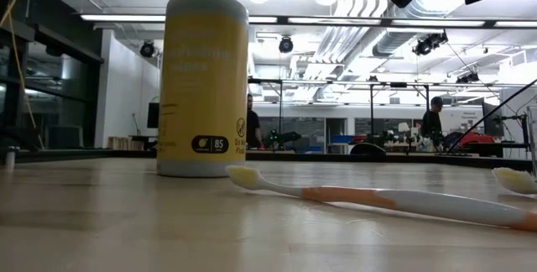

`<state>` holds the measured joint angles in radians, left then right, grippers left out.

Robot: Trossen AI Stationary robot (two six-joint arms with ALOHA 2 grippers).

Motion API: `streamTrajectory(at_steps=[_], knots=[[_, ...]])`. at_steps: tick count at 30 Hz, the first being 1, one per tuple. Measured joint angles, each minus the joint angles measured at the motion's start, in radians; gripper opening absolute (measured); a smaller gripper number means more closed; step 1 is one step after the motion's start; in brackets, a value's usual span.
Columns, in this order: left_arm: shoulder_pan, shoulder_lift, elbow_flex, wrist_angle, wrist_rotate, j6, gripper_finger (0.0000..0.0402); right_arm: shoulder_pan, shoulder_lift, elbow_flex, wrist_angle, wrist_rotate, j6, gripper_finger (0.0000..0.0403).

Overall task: Pick & Place toothbrushing station
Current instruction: Put the left orange toothbrush in the top section of the transparent organizer

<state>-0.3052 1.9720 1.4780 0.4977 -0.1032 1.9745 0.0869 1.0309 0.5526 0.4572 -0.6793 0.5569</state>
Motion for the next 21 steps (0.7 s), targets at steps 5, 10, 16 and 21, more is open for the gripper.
streamTrajectory(at_steps=[5,10,16,21], knots=[[-0.01,0.0,0.0,0.001,-0.007,0.0,0.0018,0.001,0.0,0.0,0.0,0.017,0.027,0.001],[-0.017,0.0,0.0,0.007,-0.008,-0.002,0.0028,0.001,0.0,0.0,0.005,0.021,0.07,0.001],[-0.018,0.0,-0.001,0.017,-0.008,-0.031,0.0047,0.001,0.0,0.0,0.008,0.05,0.102,0.0009],[-0.027,0.0,-0.001,0.019,-0.008,-0.037,0.007,0.001,0.0,0.0,0.01,0.055,0.12,0.0009]])
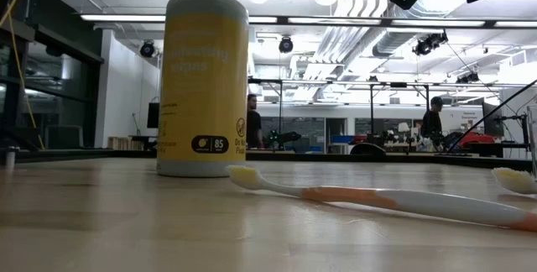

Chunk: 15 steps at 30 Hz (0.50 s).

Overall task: Pick & Place toothbrushing station
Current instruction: Put the left orange toothbrush in the top section of the transparent organizer

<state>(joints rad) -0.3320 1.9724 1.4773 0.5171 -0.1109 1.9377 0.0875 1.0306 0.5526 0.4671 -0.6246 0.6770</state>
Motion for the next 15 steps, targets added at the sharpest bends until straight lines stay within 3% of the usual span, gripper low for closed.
streamTrajectory(at_steps=[5,15], knots=[[-0.013,0.0,0.0,-0.007,-0.002,-0.025,0.0078,0.0,0.0,0.0,0.005,0.002,0.011,0.0008],[-0.051,0.0,0.0,-0.023,-0.116,-0.035,0.0079,-0.001,0.0,0.0,0.003,-0.001,0.034,0.0008]])
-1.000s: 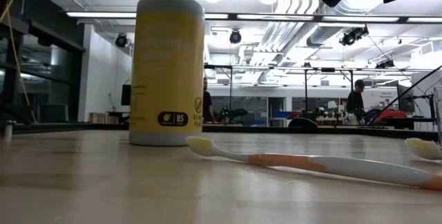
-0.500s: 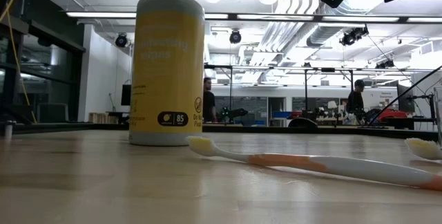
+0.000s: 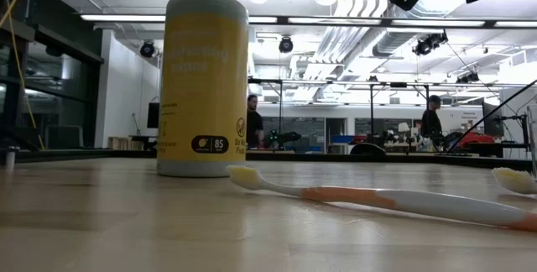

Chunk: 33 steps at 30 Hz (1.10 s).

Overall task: Pick & Place toothbrushing station
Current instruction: Put the left orange toothbrush in the top section of the transparent organizer

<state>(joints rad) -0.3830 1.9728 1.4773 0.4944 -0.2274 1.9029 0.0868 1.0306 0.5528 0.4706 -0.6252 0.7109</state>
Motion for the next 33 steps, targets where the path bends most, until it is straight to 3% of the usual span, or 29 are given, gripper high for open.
streamTrajectory(at_steps=[10,20,24,33], knots=[[-0.045,0.0,0.0,-0.007,-0.14,-0.046,0.0079,0.01,0.0,0.0,-0.002,-0.031,0.026,0.0008],[-0.084,0.0,0.0,-0.037,-0.411,-0.143,0.0079,0.013,-0.038,0.0,-0.015,-0.033,0.021,0.0008],[-0.113,0.0,0.0,-0.067,-0.49,-0.216,0.0079,-0.052,-0.132,0.0,-0.152,-0.047,-0.055,0.0008],[-0.158,0.0,0.0,-0.068,-0.581,-0.32,0.0079,-0.174,-0.387,0.0,-0.483,0.069,-0.255,0.0008]])
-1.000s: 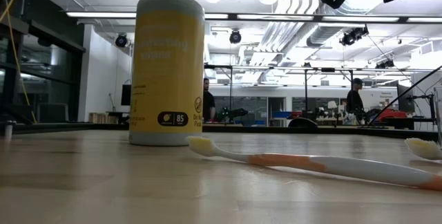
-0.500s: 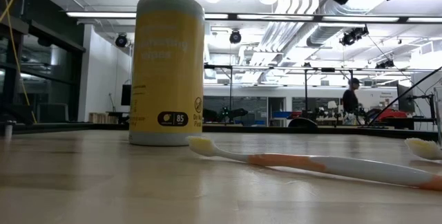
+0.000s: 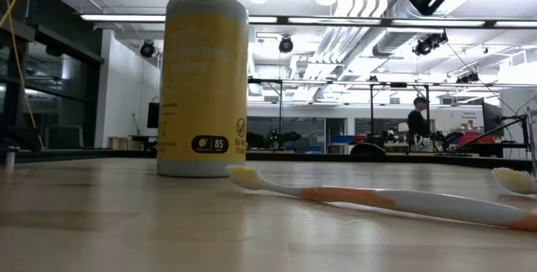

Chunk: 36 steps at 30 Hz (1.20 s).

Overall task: Pick & Place toothbrushing station
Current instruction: Put the left orange toothbrush in the top section of the transparent organizer

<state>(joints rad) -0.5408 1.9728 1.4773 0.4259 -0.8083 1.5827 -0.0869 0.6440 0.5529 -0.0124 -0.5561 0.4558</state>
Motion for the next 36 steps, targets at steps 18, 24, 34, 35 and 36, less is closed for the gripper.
streamTrajectory(at_steps=[18,24,34,35,36], knots=[[0.01,0.0,-0.001,-0.001,-0.141,-0.18,0.0079,-0.024,-0.196,0.0,-0.422,0.245,-0.14,0.0008],[0.025,0.0,-0.001,-0.001,-0.141,-0.225,0.0079,0.02,-0.211,0.031,-0.53,0.313,-0.158,0.0008],[0.052,0.0,-0.001,-0.008,-0.141,-0.248,0.0079,0.178,-0.219,0.135,-0.65,0.461,-0.204,0.0008],[0.053,0.0,-0.001,-0.008,-0.142,-0.251,0.0079,0.192,-0.219,0.143,-0.666,0.483,-0.214,0.0008],[0.053,0.0,-0.001,-0.008,-0.142,-0.252,0.0079,0.204,-0.219,0.149,-0.679,0.514,-0.219,0.0008]])
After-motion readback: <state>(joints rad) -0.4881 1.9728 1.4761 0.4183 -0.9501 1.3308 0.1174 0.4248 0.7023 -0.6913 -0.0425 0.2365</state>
